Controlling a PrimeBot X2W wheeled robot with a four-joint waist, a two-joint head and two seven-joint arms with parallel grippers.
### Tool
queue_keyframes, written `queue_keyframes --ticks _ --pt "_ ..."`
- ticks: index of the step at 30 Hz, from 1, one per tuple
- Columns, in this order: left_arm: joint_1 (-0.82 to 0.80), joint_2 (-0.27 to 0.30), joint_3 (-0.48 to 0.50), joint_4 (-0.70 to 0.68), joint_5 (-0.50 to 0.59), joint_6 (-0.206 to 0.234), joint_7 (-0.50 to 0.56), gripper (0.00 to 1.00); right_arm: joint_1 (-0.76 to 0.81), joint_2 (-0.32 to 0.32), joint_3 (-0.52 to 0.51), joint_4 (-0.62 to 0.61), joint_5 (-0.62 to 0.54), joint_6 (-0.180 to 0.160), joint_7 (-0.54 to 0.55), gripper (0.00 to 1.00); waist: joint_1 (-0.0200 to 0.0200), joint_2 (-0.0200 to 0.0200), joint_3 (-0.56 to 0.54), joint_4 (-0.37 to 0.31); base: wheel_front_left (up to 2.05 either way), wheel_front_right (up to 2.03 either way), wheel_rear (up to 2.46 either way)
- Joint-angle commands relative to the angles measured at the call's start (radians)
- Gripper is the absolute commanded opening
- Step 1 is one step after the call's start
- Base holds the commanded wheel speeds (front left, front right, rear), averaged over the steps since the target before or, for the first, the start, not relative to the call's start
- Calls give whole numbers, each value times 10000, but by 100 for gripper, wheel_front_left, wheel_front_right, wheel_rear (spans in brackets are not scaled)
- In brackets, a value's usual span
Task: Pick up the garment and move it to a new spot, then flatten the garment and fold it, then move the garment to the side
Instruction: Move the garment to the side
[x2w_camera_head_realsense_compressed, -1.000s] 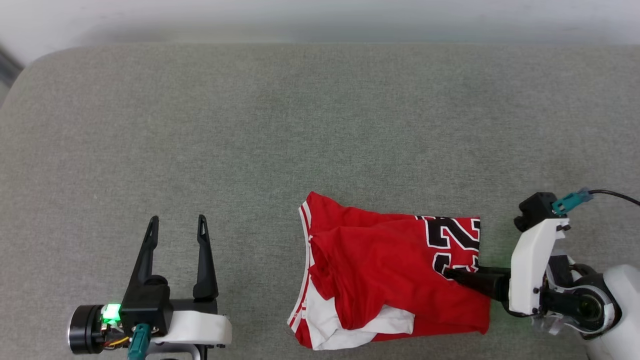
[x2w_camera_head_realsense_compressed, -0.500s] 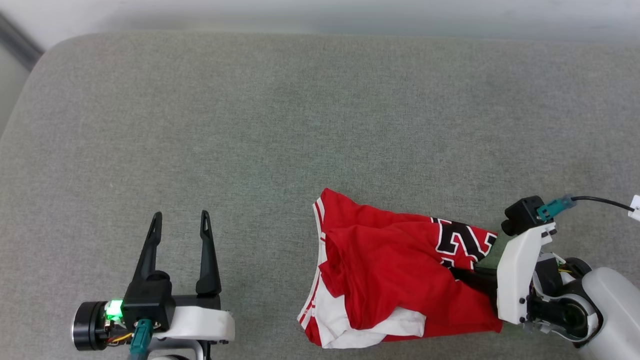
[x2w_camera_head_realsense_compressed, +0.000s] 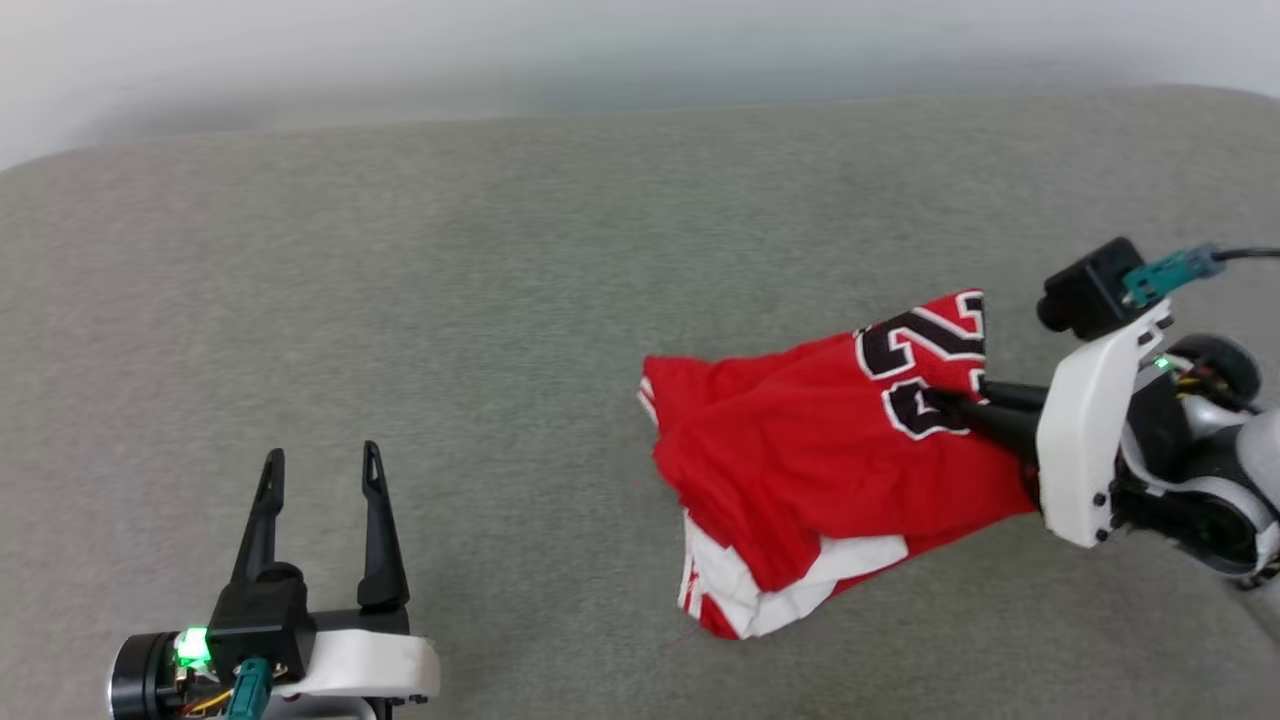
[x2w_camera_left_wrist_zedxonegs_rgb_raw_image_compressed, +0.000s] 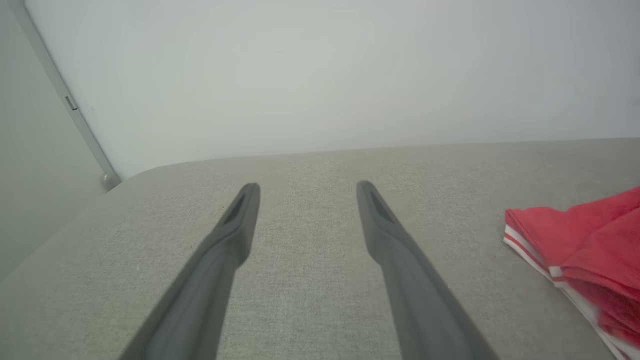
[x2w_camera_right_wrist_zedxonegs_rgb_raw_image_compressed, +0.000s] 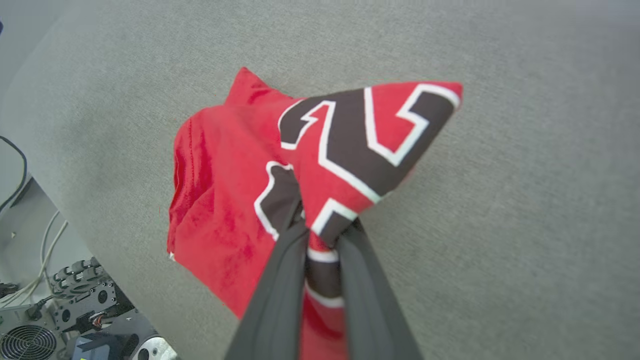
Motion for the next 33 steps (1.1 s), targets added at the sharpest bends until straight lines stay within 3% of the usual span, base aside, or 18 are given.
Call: queue_keyframes --ticks 1,8,17,26,33 --pt "-4 -2 40 -56 9 18 -20 100 -198 -130 29 -88 -73 -3 -5 0 -1 -1 210 -612 0 0 0" --pt "-276 130 537 -381 49 79 -20 100 -1088 -1336 66 -456 -852 -5 -314 0 -1 -1 1068 -2020 0 0 0" --pt "-952 531 771 -876 198 -120 -20 100 -1979 -2420 -325 1299 -2122 -7 -1040 0 -1 -1 2364 -2713 0 0 0" --pt "-1546 817 757 -1381 277 -201 -20 100 -2717 -2362 -1314 3984 -3333 -7 -1844 0 -1 -1 3540 -2527 0 0 0" --pt "-1742 1019 714 -1634 326 -178 -20 100 -3392 -1952 -1751 5545 -4450 -7 -2538 0 -1 -1 4115 -2340 0 0 0"
